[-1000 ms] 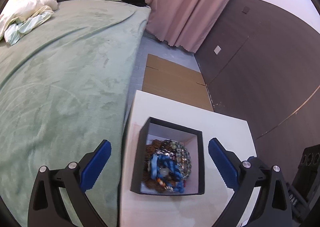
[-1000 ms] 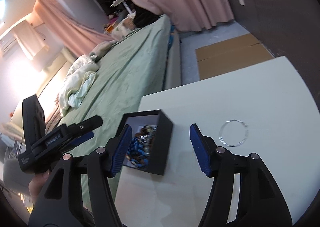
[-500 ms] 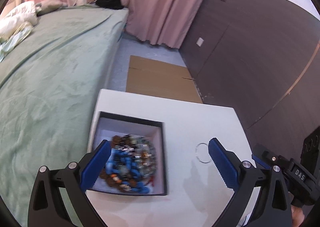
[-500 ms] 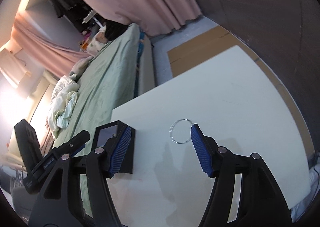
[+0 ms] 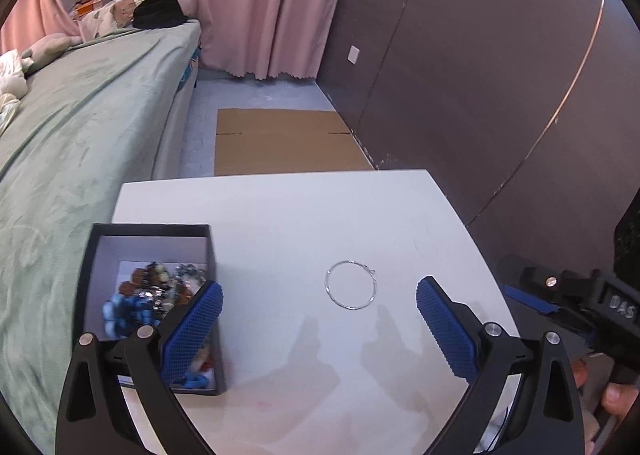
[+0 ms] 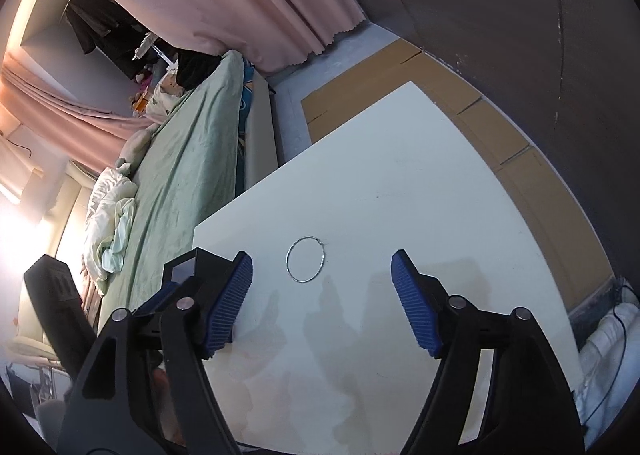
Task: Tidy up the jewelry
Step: 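Move the left tool to the silver hoop earring and close on it, then carry the hoop earring over the box and open the left tool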
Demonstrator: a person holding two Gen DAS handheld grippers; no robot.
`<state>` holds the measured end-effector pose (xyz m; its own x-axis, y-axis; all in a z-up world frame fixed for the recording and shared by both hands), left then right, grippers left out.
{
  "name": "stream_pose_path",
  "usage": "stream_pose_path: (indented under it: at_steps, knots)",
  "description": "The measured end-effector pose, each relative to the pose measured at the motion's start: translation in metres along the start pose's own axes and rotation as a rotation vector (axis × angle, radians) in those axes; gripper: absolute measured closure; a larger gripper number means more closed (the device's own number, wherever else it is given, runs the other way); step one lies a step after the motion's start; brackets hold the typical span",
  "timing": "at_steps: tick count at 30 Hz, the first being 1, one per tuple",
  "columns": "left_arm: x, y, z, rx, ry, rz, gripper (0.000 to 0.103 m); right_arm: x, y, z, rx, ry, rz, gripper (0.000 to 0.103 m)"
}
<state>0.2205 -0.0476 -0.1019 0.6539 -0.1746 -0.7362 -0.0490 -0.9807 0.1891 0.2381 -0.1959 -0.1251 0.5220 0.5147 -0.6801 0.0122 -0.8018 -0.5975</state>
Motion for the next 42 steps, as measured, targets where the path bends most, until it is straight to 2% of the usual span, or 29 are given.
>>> stream_pose_path:
  at_steps: [5, 11, 17, 22, 26, 30, 34, 35, 42]
  knots:
    - [0.022, 0.017, 0.007, 0.034, -0.03, -0.022, 0.009, -0.008, 0.015, -0.002, 0.035, -0.002, 0.014, 0.013]
    - [0.055, 0.031, 0.016, 0.079, -0.067, -0.065, 0.009, 0.0, 0.03, 0.001, 0.075, -0.062, 0.055, 0.005]
    - [0.08, 0.035, 0.022, 0.104, -0.093, -0.096, 0.012, 0.005, 0.043, 0.003, 0.145, -0.12, 0.054, 0.005]
    - [0.095, 0.042, 0.025, 0.124, -0.111, -0.106, 0.019, 0.004, 0.054, 0.003, 0.23, -0.148, 0.014, 0.005]
    - [0.107, 0.045, 0.027, 0.131, -0.133, -0.119, 0.029, 0.002, 0.06, 0.0, 0.251, -0.144, 0.008, 0.005]
    - [0.111, 0.047, 0.027, 0.142, -0.13, -0.15, 0.037, 0.0, 0.067, -0.005, 0.26, -0.116, 0.043, 0.005]
    - [0.111, 0.049, 0.027, 0.167, -0.121, -0.167, 0.054, 0.002, 0.07, -0.004, 0.272, -0.118, 0.062, 0.005]
    - [0.11, 0.05, 0.027, 0.173, -0.124, -0.166, 0.056, 0.003, 0.069, -0.002, 0.266, -0.122, 0.066, 0.005]
    - [0.103, 0.048, 0.025, 0.149, -0.135, -0.126, 0.057, 0.014, 0.06, 0.003, 0.22, -0.15, 0.086, 0.005]
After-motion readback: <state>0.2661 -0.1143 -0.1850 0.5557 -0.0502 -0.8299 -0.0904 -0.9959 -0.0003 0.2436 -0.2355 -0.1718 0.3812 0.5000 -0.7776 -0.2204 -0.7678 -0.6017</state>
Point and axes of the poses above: each gripper's, at about its wrist camera, not at the fingertips, and x roughly the way its jaws point, y to its right, z to its underside, the point moved 6 cm from there along x, roughly the way its jaws point, and after that the axes turned 4 degrees about x, right-handed, at the moved point
